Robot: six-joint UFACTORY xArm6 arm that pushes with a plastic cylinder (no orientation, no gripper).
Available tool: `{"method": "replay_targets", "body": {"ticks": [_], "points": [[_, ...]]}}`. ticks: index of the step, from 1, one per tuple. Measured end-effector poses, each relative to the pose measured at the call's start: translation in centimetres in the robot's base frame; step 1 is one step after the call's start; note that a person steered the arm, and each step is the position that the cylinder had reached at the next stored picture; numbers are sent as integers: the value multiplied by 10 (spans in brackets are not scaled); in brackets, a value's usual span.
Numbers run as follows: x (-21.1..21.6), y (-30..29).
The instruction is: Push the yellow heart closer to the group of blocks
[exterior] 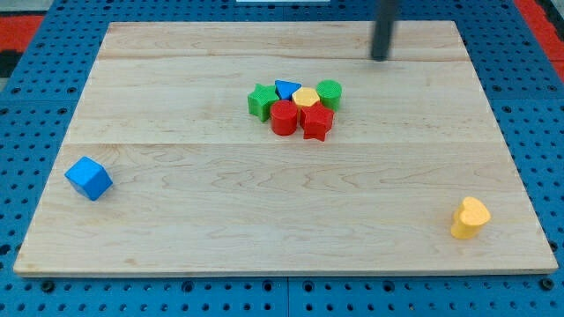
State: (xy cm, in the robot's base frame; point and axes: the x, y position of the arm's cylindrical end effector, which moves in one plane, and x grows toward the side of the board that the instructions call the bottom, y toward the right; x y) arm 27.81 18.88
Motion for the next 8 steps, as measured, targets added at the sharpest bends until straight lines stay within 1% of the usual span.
{"method": "replay_targets", "body": {"ticks": [1, 2, 4, 5, 6, 8], "points": [[50, 66], [140, 87], [312, 95], [339, 79], [332, 53], [299, -9]]}}
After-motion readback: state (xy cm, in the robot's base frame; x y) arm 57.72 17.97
